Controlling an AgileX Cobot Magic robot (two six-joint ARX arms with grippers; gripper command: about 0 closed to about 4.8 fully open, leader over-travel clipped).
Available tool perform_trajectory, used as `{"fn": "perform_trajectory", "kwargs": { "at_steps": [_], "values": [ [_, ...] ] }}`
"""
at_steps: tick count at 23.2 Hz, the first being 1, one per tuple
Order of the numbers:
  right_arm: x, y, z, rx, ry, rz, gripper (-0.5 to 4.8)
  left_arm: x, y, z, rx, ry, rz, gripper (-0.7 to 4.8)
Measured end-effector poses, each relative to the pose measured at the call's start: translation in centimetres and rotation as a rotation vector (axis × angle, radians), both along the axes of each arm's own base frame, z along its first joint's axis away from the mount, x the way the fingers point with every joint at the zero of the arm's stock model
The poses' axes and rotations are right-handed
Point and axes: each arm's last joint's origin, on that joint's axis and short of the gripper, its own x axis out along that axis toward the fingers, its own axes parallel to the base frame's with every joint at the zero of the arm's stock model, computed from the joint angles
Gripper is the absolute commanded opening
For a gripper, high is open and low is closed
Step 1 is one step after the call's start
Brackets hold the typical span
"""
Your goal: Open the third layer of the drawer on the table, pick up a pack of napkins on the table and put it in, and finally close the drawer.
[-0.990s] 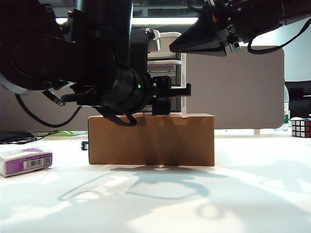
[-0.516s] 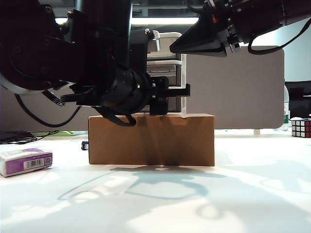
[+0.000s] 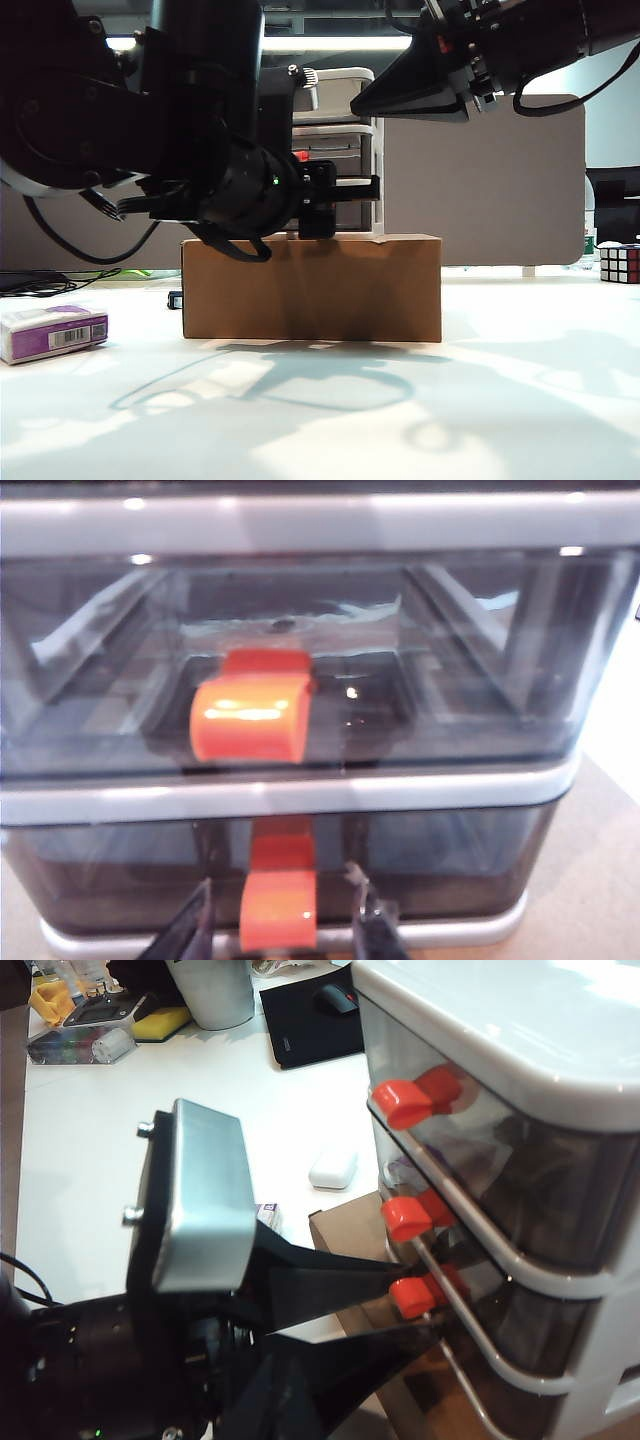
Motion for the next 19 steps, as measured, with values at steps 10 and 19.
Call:
{"fn": "perform_trajectory", "kwargs": {
  "at_steps": [10, 19],
  "values": [
    [0.0, -0.01, 0.0, -0.001, -0.002, 0.0, -0.06, 0.37, 0.19, -0.01, -0.008, 0.006, -0.071, 1.41],
    [-0.03, -0.04, -0.14, -0.008, 0.012, 0.0, -0.06, 0.41, 0.29, -0.01, -0.006, 0.004, -0.037, 1.37]
  ]
}}
